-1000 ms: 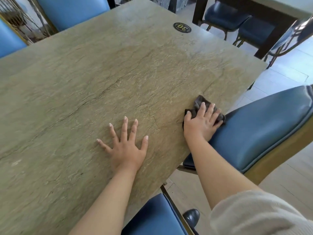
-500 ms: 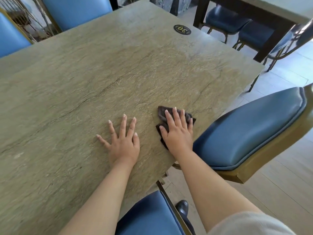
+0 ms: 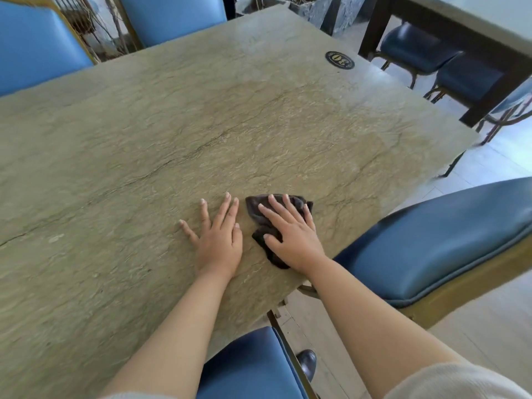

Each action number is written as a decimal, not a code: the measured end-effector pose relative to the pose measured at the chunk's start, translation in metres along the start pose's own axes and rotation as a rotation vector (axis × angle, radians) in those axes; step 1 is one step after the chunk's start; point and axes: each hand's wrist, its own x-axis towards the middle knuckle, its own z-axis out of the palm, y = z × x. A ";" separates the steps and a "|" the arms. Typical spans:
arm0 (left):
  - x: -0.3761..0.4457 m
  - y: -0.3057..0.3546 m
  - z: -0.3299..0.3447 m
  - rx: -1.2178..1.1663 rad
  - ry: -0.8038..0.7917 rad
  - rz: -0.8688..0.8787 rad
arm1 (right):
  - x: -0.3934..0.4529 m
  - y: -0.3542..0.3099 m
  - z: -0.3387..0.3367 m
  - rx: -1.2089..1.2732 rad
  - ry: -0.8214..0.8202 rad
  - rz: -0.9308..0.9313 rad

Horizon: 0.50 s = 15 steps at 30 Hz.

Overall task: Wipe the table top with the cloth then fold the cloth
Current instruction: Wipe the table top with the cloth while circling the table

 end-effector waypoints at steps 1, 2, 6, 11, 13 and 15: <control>0.000 0.000 -0.002 -0.051 0.007 -0.020 | -0.003 0.003 -0.005 0.120 0.041 0.013; 0.001 0.001 -0.004 -0.107 0.018 -0.057 | -0.004 0.007 -0.010 0.225 0.118 0.067; 0.002 0.034 -0.013 -0.280 0.134 0.055 | 0.003 0.031 -0.025 0.334 0.325 0.421; 0.001 0.080 0.012 0.061 -0.074 0.391 | 0.003 0.038 -0.010 0.277 0.433 0.426; 0.019 0.071 0.013 0.117 -0.049 0.351 | 0.002 0.039 -0.006 0.223 0.455 0.405; 0.042 0.053 0.006 0.130 -0.049 0.227 | 0.002 0.040 -0.004 0.170 0.449 0.393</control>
